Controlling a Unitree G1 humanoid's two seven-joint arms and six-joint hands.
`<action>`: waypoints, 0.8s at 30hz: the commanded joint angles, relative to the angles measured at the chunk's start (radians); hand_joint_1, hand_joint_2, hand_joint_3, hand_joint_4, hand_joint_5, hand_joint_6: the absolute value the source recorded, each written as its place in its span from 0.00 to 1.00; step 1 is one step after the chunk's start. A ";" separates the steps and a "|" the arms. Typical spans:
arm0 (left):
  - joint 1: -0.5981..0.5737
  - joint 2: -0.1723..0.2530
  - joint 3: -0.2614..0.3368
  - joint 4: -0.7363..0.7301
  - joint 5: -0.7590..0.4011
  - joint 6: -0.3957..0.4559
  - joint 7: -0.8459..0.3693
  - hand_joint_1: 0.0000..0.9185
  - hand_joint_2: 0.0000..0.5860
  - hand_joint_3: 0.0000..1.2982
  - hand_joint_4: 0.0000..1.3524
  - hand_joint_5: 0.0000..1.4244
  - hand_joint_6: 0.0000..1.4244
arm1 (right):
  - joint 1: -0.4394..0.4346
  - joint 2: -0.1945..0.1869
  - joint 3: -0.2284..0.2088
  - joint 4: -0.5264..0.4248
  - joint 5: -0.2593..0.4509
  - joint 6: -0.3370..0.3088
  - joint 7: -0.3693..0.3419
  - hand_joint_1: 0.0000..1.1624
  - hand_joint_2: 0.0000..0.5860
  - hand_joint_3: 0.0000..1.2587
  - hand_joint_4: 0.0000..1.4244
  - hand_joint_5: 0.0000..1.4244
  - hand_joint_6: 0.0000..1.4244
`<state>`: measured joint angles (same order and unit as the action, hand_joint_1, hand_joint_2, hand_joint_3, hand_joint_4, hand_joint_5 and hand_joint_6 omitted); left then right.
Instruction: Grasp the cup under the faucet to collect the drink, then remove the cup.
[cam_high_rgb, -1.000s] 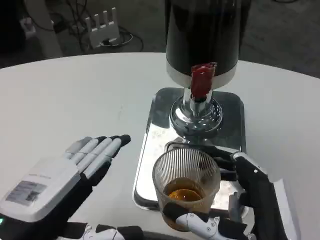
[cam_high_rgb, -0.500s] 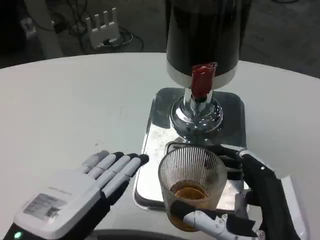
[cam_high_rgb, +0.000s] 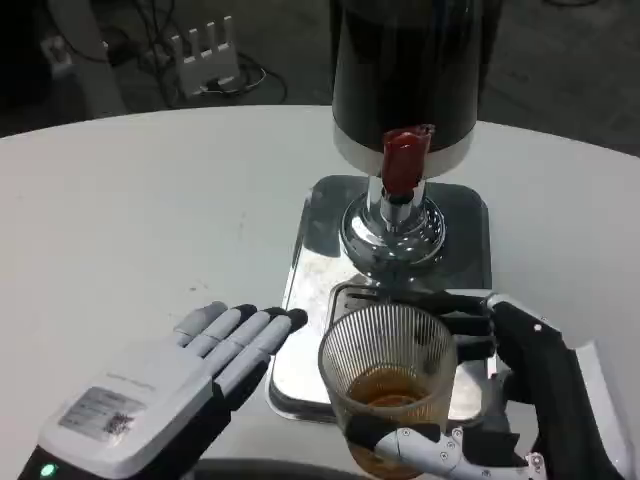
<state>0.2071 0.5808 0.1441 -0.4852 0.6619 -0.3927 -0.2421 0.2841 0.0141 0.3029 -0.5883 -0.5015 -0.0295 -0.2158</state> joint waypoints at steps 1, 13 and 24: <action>0.018 0.004 -0.006 -0.014 0.011 0.009 -0.005 0.00 0.11 0.00 0.00 0.00 0.00 | 0.007 0.014 0.003 -0.036 0.002 -0.012 0.002 0.80 0.11 0.69 0.71 0.87 1.00; 0.039 0.005 0.000 -0.020 0.002 0.009 0.001 0.00 0.12 0.00 0.00 0.00 0.00 | 0.014 0.020 0.005 -0.039 -0.008 -0.032 -0.003 0.79 0.11 0.70 0.71 0.87 1.00; 0.053 0.006 0.003 -0.020 -0.001 0.010 0.000 0.00 0.13 0.00 0.00 0.00 0.00 | 0.019 0.020 0.000 -0.040 -0.007 -0.036 -0.006 0.80 0.11 0.70 0.71 0.87 1.00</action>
<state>0.2458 0.5807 0.1437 -0.4971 0.6665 -0.3824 -0.2420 0.3051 0.0259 0.3008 -0.5949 -0.5163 -0.0299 -0.2155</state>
